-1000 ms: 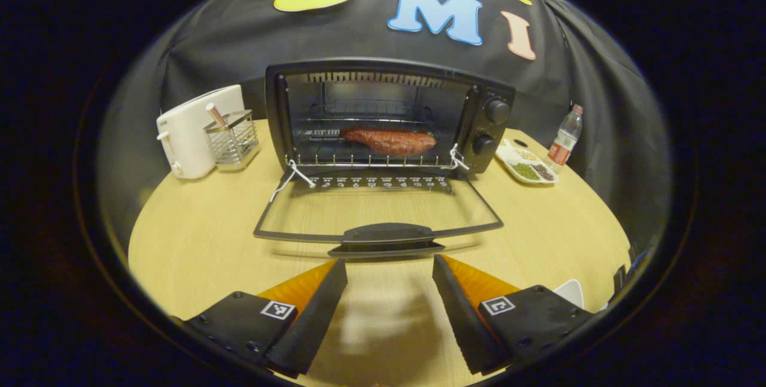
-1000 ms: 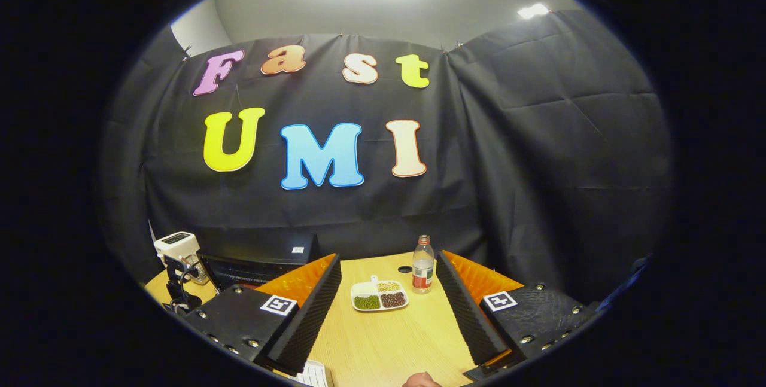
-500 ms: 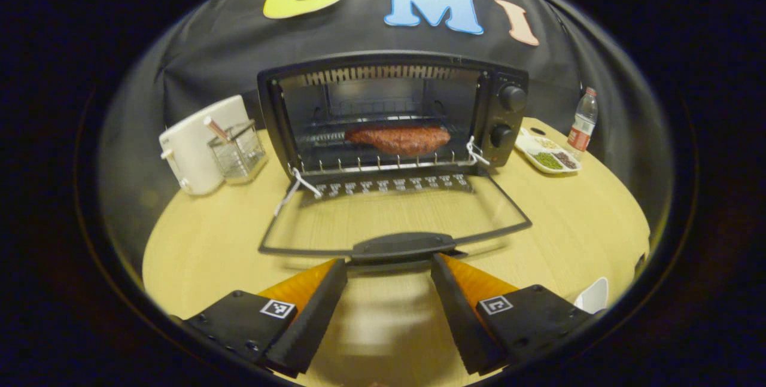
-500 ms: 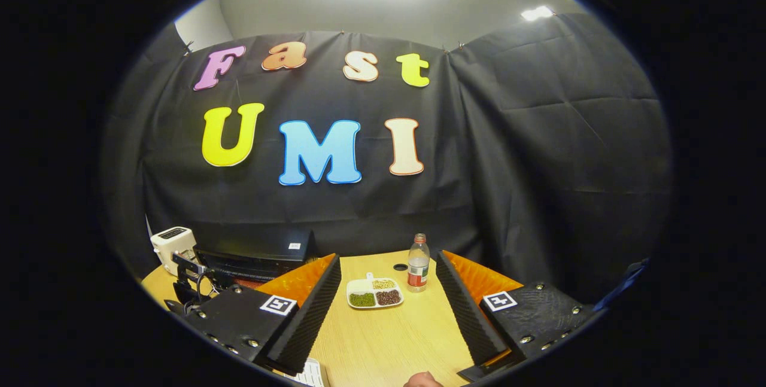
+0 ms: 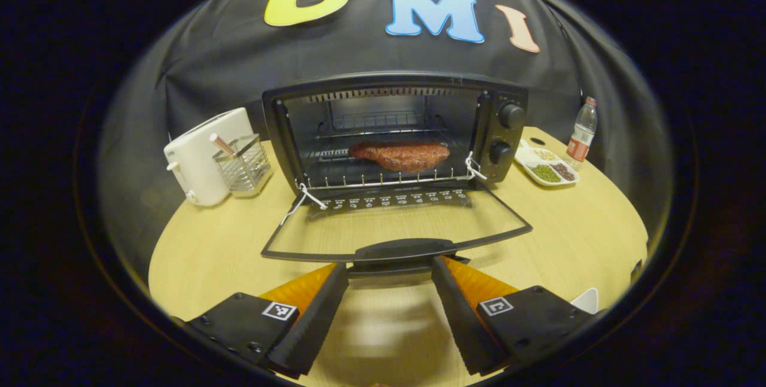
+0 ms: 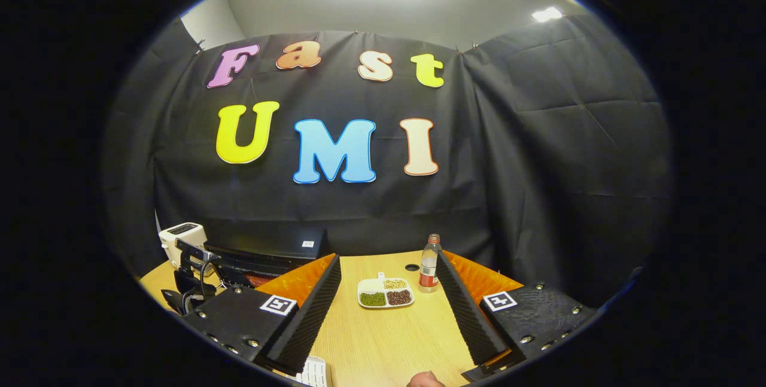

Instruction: Open the electric oven with the left hand, put the food in, and close the electric oven.

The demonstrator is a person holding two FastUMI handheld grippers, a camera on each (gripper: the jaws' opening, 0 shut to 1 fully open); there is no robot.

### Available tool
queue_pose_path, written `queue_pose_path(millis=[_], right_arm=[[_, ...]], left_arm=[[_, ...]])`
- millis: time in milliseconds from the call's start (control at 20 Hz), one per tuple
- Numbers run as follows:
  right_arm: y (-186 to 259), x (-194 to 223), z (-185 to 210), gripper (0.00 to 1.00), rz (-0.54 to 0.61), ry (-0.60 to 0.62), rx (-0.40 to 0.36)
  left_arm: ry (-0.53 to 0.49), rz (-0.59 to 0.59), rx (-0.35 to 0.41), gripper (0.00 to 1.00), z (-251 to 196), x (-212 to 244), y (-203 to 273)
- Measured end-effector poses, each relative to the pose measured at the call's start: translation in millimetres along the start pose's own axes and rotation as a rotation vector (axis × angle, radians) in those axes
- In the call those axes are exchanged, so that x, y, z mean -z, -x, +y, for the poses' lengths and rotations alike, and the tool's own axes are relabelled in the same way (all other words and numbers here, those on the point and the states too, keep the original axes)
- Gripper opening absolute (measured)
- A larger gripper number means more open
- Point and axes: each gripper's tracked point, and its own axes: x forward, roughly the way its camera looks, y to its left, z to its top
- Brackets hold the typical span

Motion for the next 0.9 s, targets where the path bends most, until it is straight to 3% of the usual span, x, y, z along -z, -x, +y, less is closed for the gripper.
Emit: queue_pose_path(millis=[200, 300, 400, 650, 700, 900], right_arm=[[-2, 0, 0, 0.97, 0.004, 0.005, -0.004], [-6, 0, 4, 0.98, 0.004, 0.009, -0.011], [-8, 0, 9, 0.98, 0.005, 0.012, -0.016], [-12, 3, 18, 0.97, 0.009, 0.018, -0.026], [-13, 5, 19, 0.97, 0.012, 0.020, -0.025], [-15, 10, 22, 0.97, 0.026, 0.007, -0.017]], left_arm=[[0.005, -0.047, -0.002, 0.95, 2, -23, 7], [0.002, -0.086, -0.001, 1.00, 2, -36, 13], [0.002, -0.114, 0.000, 0.95, 4, -50, 16], [-0.007, -0.178, 0.006, 0.95, 9, -77, 19], [-0.018, -0.190, 0.006, 1.00, 9, -82, 20], [-0.083, -0.270, 0.006, 0.95, 10, -111, 18]])
